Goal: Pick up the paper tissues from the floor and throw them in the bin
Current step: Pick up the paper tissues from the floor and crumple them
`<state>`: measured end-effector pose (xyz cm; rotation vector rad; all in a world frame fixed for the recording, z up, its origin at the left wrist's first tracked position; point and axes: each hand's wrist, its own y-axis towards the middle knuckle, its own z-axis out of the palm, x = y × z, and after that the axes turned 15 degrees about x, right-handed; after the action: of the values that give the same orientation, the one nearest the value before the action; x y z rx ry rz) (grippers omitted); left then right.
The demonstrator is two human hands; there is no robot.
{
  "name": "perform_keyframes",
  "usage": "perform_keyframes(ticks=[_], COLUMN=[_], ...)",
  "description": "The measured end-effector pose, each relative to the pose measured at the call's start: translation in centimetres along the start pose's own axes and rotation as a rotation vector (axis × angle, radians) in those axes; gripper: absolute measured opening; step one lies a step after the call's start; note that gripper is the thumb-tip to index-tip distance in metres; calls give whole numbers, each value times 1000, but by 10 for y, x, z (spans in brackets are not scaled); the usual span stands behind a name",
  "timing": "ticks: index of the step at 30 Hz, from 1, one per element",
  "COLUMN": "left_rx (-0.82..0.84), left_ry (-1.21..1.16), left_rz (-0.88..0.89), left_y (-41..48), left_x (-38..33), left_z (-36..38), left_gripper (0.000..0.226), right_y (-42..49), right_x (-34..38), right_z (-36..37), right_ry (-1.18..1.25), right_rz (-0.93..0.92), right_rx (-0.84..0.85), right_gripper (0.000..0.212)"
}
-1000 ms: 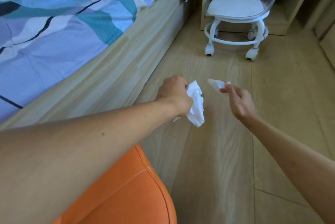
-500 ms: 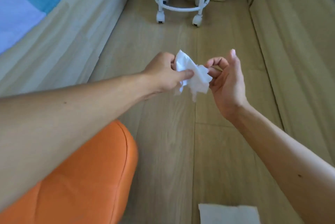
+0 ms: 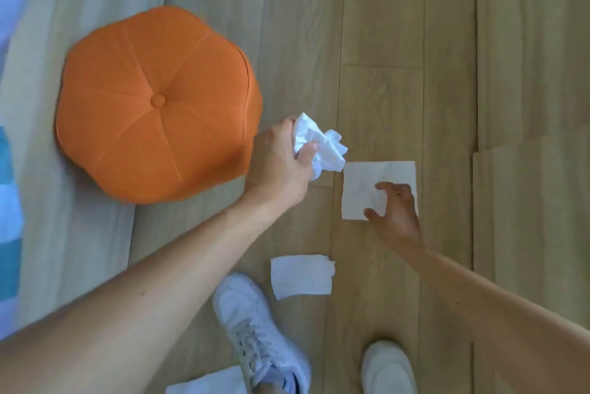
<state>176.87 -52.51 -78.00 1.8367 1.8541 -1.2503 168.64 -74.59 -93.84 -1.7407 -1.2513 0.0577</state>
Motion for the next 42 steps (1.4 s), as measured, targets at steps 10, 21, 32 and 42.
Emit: perform_keyframes(ticks=[10,21,32,42], left_rx=[33,94,-30,-95], left_ry=[-161,-486,-85,-366], left_rz=[-156,-262,-371,-440], left_y=[-45,-53,-99,-179], left_x=[75,53,126,103], left_z=[52,33,38,39], left_gripper=[16,43,27,64], right_y=[27,-64,-51,-108], right_x=[0,126,8,52], right_z=[23,-4,134,92], right_ry=[-20,773,-830,26], right_rz=[-133,-428,-622,-302], right_rx=[-127,482,505,5], right_gripper=[9,47,59,11])
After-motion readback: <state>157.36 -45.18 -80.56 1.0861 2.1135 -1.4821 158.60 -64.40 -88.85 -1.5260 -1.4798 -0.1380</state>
